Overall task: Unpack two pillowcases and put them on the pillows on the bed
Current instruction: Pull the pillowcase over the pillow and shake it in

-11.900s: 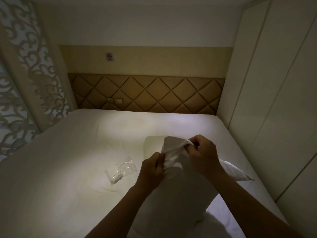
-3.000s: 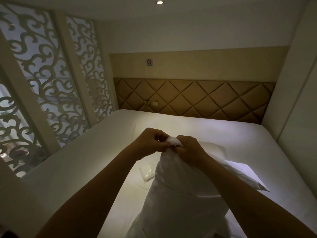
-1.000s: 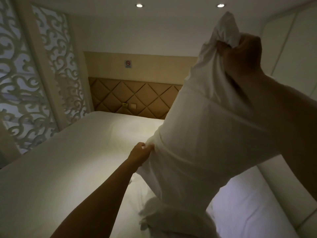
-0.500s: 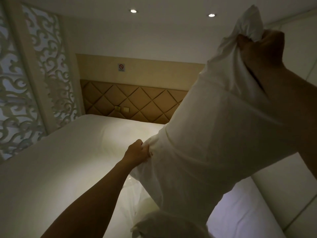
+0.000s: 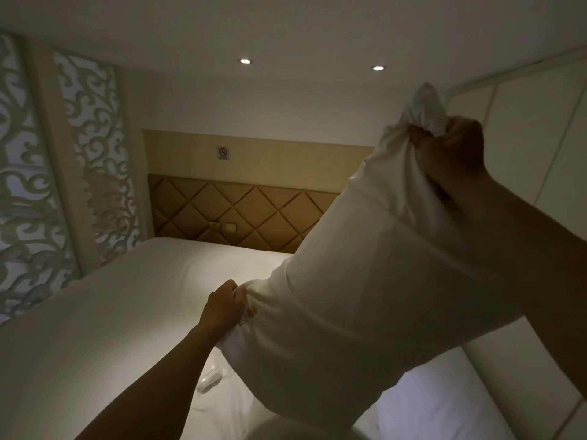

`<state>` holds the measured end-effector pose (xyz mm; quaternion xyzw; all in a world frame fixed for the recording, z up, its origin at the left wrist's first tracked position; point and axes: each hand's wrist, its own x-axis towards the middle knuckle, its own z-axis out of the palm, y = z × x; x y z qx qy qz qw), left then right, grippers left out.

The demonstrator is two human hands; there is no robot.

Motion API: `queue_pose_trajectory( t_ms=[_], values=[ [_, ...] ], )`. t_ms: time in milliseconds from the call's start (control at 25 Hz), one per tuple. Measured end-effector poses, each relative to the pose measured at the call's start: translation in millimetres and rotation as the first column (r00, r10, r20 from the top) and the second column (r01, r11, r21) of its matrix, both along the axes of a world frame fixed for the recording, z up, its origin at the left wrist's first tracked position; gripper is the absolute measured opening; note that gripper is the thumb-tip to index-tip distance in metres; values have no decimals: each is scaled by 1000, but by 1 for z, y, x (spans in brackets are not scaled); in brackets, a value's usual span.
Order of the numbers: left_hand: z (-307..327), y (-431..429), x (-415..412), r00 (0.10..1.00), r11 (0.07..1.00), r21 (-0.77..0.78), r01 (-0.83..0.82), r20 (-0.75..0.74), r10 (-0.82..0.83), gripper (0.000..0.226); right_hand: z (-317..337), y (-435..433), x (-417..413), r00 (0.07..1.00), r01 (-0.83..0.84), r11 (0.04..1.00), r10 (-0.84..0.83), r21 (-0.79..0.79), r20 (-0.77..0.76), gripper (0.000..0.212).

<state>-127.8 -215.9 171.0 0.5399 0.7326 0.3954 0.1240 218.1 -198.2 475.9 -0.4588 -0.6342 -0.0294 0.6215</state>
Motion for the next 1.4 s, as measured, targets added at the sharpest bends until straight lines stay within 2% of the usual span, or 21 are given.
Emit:
queue_pose_trajectory(
  t_ms=[200,440,680,920,1080,1200,1280,1400],
  values=[
    [-1,-3,-10,999,1000,-16,-16,-33,15,30,-7,3,-18,997,32,999,-34,26,68,36],
    [-2,-11,-17,997,999,-3,-50,-61,50,35,-8,6,-19,998,32,999,-33,28,55,37],
    [-29,-22,-34,985,993,-94,-66,-165,49,35,17,0,1,997,66,997,-65,33,-31,41],
    [-40,-36,-58,980,995,-52,-82,-188,71,35,21,-2,16,997,81,997,-81,-12,3,44],
    [-51,-46,-69,977,976,-192,-105,-201,66,33,3,-8,-1,1000,0,999,1,-42,4,34],
    [-39,-52,-57,966,939,-337,-73,-259,-17,21,-13,-3,-22,999,-29,999,30,-40,44,27],
    [-6,-44,-34,970,960,-275,54,-214,-116,28,-27,2,-39,995,-53,996,59,-73,79,25],
    [73,-34,25,968,969,69,238,-102,-230,24,-55,10,-62,986,-8,990,31,-142,164,29]
  ],
)
